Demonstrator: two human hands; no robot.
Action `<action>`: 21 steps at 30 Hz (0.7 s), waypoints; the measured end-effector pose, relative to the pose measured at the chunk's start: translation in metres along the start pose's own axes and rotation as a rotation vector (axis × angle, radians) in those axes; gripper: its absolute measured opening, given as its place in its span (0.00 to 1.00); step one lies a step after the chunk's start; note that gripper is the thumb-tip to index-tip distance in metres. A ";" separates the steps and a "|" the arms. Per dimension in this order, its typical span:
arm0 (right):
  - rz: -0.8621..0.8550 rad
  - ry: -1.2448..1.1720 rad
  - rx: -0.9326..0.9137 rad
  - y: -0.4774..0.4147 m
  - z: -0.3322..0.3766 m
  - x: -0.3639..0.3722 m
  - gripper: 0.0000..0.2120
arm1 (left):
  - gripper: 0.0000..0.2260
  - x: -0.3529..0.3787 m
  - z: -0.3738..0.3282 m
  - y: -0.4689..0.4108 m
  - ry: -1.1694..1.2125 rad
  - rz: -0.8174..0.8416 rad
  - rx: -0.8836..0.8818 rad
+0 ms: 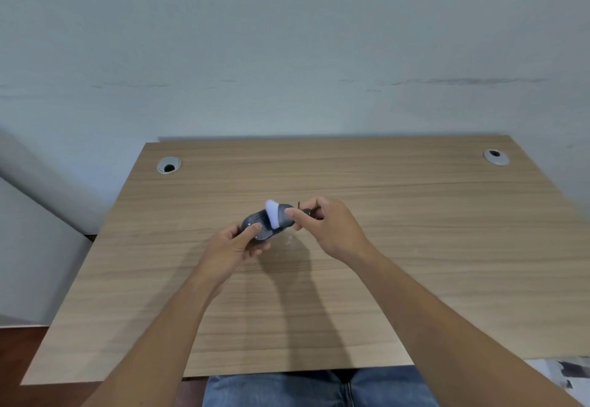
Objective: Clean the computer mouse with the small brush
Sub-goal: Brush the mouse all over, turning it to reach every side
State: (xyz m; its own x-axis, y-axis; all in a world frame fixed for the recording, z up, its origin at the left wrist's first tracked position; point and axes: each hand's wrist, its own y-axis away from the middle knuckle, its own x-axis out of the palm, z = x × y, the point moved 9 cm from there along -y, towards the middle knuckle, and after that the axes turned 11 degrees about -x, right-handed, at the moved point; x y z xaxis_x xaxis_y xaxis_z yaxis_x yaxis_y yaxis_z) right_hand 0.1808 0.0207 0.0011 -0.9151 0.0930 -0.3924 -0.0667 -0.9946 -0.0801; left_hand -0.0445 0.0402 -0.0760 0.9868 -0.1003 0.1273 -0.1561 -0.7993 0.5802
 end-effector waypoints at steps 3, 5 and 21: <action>0.038 0.076 -0.051 0.000 0.001 0.004 0.14 | 0.10 0.002 0.001 -0.003 0.050 0.020 -0.022; -0.026 0.168 -0.030 -0.002 -0.007 -0.005 0.13 | 0.06 0.002 0.002 -0.002 0.056 0.019 -0.036; 0.118 -0.002 -0.090 0.008 -0.006 0.001 0.14 | 0.18 0.021 0.011 0.001 0.330 0.181 -0.286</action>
State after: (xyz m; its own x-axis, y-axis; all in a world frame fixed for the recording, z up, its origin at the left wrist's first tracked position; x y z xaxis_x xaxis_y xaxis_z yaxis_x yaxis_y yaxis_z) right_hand 0.1820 0.0129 -0.0051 -0.9154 -0.0242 -0.4019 0.0768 -0.9903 -0.1154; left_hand -0.0229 0.0309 -0.0819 0.8835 0.0076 0.4684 -0.3754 -0.5866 0.7176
